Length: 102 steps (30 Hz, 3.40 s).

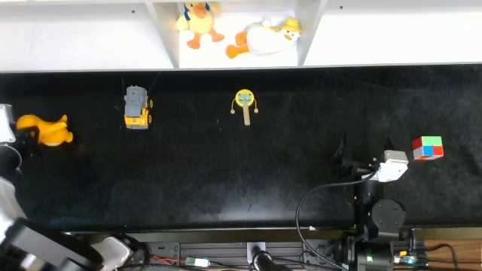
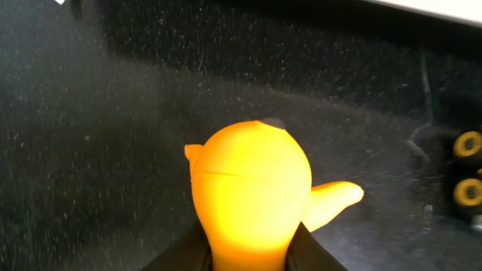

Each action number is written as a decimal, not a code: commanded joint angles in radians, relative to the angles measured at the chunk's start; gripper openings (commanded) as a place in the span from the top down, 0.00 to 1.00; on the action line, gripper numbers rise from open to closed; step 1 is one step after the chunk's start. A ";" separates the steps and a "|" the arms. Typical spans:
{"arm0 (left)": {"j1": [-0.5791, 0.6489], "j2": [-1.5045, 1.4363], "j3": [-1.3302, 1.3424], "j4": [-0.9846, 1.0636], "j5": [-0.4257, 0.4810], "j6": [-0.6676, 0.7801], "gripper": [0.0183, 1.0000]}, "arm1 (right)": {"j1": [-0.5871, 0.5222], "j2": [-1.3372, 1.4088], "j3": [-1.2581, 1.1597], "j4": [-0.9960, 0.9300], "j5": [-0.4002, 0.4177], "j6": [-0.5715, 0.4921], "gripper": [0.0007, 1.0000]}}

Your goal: Store Toys

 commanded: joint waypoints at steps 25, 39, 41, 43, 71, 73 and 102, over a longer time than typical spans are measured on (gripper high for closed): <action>-0.479 -0.036 0.141 0.229 -0.600 -0.636 0.81 | -0.001 -0.010 -0.013 0.004 -0.003 0.004 0.01; -0.488 0.145 0.406 0.112 -0.608 -0.577 0.80 | -0.001 -0.010 -0.013 0.004 -0.003 0.005 0.00; -0.488 0.156 0.406 0.119 -0.607 -0.577 0.79 | -0.001 -0.010 -0.013 0.004 -0.003 0.004 0.00; -0.490 0.170 0.406 0.119 -0.607 -0.577 0.79 | -0.001 -0.010 -0.013 0.004 -0.003 0.004 0.00; -0.565 0.256 0.424 0.184 -0.627 -0.576 0.79 | -0.001 -0.010 -0.013 0.004 -0.003 0.004 0.00; -0.566 0.256 0.433 0.177 -0.626 -0.576 0.78 | -0.001 -0.010 -0.013 0.004 -0.003 0.004 0.01; -0.567 0.278 0.439 0.200 -0.626 -0.576 0.74 | -0.001 -0.010 -0.013 0.004 -0.003 0.004 0.01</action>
